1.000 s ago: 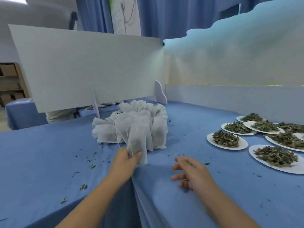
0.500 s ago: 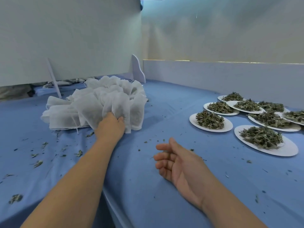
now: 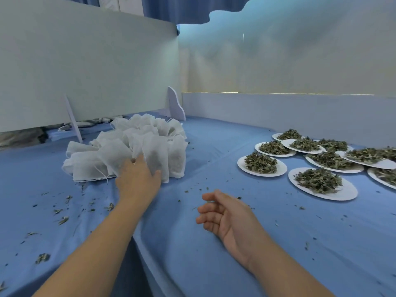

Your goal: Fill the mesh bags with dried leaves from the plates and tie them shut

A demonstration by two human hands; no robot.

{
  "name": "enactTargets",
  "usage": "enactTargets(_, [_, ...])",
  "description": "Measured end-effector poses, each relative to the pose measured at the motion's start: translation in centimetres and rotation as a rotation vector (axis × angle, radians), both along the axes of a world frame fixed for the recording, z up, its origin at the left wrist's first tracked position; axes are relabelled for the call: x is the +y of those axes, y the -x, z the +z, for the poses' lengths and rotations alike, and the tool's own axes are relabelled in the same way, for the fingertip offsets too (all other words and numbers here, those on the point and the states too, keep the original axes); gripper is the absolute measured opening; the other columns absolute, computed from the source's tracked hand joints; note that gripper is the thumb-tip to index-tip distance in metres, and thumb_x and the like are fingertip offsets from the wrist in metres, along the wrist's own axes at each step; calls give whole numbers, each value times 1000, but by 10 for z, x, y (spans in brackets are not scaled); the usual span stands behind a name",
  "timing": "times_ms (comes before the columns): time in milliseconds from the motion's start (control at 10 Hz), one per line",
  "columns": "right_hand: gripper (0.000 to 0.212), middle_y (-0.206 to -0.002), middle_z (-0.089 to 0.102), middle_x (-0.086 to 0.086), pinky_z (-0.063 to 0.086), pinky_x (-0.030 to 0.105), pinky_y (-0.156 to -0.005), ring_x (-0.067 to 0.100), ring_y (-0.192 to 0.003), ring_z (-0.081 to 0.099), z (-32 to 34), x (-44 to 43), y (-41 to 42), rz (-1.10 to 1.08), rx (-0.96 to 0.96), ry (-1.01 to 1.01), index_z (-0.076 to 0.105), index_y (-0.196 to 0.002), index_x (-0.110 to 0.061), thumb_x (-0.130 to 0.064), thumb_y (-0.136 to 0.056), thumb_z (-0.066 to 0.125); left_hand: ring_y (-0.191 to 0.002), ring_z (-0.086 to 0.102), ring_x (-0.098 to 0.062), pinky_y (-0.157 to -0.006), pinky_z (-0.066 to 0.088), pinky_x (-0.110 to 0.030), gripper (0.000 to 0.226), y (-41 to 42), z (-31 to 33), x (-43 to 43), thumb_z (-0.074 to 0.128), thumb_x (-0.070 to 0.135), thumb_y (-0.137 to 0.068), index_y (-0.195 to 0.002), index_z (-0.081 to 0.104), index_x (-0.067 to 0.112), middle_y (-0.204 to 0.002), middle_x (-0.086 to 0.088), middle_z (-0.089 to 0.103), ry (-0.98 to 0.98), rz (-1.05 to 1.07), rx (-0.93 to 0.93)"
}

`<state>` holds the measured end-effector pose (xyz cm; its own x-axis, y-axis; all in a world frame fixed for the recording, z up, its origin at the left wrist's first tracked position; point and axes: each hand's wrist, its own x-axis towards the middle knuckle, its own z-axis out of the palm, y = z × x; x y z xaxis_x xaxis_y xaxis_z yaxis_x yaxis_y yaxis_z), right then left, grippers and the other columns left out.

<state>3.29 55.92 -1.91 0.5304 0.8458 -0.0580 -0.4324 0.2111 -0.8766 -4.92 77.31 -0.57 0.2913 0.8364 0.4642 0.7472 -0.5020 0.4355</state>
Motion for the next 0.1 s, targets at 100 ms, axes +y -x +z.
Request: enactTargets(100, [22,-71,66,8,47,26,-52,25,-59,66,3,-16,9,26,-88,90,64,-94,-5,-23,-96,51,-100,55,-34,-81,48,-45,42,1,2,-42,65,18,-83,-124,57,9,-122,-15,48,-253,-270,-122])
